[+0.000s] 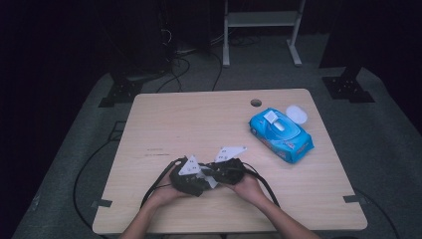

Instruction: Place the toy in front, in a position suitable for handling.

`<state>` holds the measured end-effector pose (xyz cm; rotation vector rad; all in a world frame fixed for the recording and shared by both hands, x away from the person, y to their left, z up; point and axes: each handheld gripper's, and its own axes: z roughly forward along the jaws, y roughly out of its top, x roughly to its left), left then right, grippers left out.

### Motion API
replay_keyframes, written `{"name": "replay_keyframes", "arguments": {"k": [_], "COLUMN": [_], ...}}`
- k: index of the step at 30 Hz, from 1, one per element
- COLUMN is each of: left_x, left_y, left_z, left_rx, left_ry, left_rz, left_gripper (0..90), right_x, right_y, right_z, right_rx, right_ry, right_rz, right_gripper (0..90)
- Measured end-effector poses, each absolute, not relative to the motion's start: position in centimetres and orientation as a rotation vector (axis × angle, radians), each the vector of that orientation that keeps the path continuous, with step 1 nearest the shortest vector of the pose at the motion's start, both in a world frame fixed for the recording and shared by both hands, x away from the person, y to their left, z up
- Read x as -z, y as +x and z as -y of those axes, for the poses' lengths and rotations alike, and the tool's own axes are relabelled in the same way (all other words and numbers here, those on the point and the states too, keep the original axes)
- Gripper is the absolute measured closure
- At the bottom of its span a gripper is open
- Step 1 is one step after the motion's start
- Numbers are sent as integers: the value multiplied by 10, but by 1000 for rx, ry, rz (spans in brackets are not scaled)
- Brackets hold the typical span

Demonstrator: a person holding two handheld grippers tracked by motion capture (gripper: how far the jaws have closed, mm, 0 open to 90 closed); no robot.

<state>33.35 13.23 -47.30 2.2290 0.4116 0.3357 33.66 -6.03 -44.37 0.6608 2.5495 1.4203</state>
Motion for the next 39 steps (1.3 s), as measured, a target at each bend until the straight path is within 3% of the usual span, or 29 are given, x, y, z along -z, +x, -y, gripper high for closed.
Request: {"name": "replay_keyframes", "arguments": {"k": [5, 20, 31, 39], "left_x": [473, 474, 474, 473], "left_y": [334, 335, 335, 336], "left_z": [-133, -133, -134, -135], "left_rx": [-339, -326, -333, -334], "left_ry": [2234, 2224, 2230, 2222], "left_rz": [-408, -419, -413, -414], "left_gripper": [240, 239, 239, 239], "right_x": [445, 456, 453, 457], "right_y": [347, 350, 338, 343], "right_z": [64, 133, 121, 138], "right_rx": [-1366, -1279, -1330, -1292], "right_ry": [702, 859, 792, 856], "right_rz": [-2521, -2465, -2498, -2475], "right_gripper": [822, 821, 821, 820]}}
